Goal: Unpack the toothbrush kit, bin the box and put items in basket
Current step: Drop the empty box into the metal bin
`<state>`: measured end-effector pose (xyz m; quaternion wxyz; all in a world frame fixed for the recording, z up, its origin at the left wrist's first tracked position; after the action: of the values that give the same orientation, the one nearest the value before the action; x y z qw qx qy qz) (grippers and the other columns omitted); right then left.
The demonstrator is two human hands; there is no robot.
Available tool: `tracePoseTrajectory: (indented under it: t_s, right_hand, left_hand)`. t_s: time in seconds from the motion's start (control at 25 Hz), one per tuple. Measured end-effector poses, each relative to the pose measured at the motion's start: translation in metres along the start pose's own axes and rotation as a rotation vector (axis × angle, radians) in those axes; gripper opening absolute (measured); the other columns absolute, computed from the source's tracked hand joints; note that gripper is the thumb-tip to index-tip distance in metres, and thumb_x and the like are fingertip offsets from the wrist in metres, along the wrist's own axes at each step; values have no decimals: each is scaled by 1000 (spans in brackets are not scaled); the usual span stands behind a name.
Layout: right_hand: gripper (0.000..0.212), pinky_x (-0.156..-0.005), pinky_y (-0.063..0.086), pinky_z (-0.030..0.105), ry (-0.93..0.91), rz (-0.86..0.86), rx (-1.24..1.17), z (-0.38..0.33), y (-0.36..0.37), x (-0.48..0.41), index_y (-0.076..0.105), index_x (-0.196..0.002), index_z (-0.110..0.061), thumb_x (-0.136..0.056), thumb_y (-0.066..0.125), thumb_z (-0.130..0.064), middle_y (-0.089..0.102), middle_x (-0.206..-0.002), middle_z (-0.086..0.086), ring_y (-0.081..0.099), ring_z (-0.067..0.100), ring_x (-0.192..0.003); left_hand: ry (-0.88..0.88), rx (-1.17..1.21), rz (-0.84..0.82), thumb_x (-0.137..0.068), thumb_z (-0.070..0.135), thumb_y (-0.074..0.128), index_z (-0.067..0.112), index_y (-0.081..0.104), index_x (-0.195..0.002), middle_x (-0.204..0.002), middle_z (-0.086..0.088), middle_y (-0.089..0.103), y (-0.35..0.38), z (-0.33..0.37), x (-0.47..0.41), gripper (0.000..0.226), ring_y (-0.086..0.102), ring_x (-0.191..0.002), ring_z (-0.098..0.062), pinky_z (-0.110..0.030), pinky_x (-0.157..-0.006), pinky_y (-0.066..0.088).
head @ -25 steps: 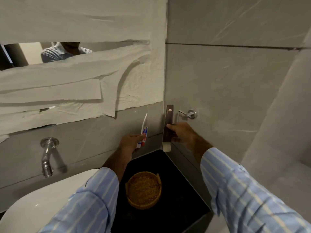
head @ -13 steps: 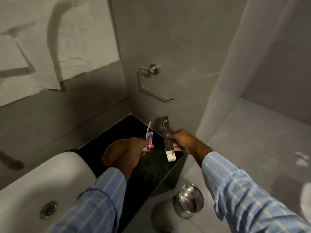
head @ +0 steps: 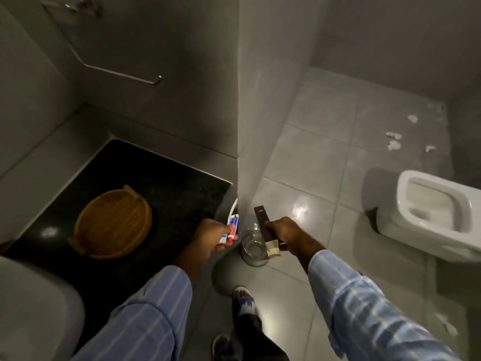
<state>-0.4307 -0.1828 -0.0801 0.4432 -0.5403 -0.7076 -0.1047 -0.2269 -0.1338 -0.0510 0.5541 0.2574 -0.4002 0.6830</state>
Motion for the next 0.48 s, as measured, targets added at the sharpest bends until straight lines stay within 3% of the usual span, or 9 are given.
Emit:
tracePoseTrajectory:
  t_s: [0.16, 0.24, 0.32, 0.48]
  right_hand:
    - [27, -65, 52, 37, 109, 33, -48, 55, -1, -43, 69, -90, 6, -93, 54, -16, 68, -94, 28, 66, 37, -81]
    - [31, -64, 53, 36, 160, 5, -40, 76, 4, -66, 68, -100, 13, -95, 52, -12, 68, -99, 30, 66, 39, -83]
    - [31, -60, 53, 32, 212, -10, -77, 93, 9, -86, 67, -105, 14, -95, 51, -12, 69, -102, 31, 65, 37, -80]
    - [27, -62, 54, 33, 326, -16, -380, 105, 15, -115, 64, -108, 3, -94, 57, -19, 66, -95, 22, 64, 32, -78]
  left_hand:
    - [-26, -48, -27, -92, 21, 67, -2, 71, -104, -92, -17, 77, 34, -12, -38, 27, 65, -65, -19, -26, -55, 49]
    - [-58, -67, -44, -91, 24, 67, 1, 73, -100, -72, -6, 77, 45, -20, -58, 26, 63, -60, -13, -24, -54, 47]
    - [-75, -67, -48, -91, 25, 67, 6, 73, -92, -53, 4, 72, 51, -25, -79, 21, 60, -52, -7, -21, -51, 46]
    - [-67, -63, -46, -90, 25, 68, 15, 67, -79, -44, 11, 68, 54, -27, -110, 15, 61, -52, -6, -21, -52, 51]
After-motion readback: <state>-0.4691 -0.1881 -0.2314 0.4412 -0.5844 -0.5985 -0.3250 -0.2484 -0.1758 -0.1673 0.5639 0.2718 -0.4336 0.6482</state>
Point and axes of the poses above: each hand's wrist, its own x-axis away from the middle knuckle, its own y-axis out of the palm, z = x × y, the point moved 3 cm from there along -x, towards the middle knuckle
